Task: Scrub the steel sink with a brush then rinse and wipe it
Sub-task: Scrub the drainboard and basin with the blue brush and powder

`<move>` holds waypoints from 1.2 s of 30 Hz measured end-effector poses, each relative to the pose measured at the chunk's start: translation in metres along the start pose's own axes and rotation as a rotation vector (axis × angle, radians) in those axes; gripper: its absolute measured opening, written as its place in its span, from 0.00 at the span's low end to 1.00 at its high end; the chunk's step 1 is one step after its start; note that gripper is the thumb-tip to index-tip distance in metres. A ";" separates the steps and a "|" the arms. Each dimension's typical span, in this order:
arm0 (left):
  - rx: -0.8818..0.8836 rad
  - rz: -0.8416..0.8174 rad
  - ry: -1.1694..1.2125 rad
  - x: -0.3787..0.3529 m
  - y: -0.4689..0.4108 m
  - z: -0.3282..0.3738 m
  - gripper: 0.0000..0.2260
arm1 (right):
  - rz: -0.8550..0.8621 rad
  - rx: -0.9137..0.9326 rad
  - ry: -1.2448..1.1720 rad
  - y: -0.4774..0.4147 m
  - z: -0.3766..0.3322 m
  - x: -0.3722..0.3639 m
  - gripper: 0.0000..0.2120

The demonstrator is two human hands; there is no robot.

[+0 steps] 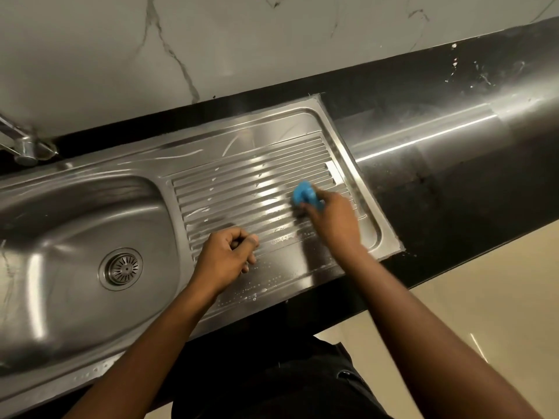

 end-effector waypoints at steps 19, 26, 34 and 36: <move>0.002 0.064 0.019 0.030 -0.005 -0.005 0.10 | 0.016 -0.066 0.147 -0.028 0.030 0.028 0.18; -0.014 0.064 -0.003 0.031 -0.006 -0.002 0.09 | -0.127 0.252 0.165 0.019 -0.064 -0.063 0.26; 0.002 0.054 0.016 0.026 -0.011 -0.004 0.09 | 0.018 0.069 0.191 -0.021 0.025 0.010 0.24; 0.004 0.050 0.004 0.021 -0.013 -0.003 0.10 | 0.066 0.016 0.242 -0.030 0.048 0.032 0.23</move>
Point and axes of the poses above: each hand's wrist, its own y-axis away from the middle knuckle, its own x-axis out of the back of the hand, z = x × y, the point moved 3 cm from there along -y, towards the middle knuckle, and after that the axes turned 10 degrees about y, right-handed, at the moved point
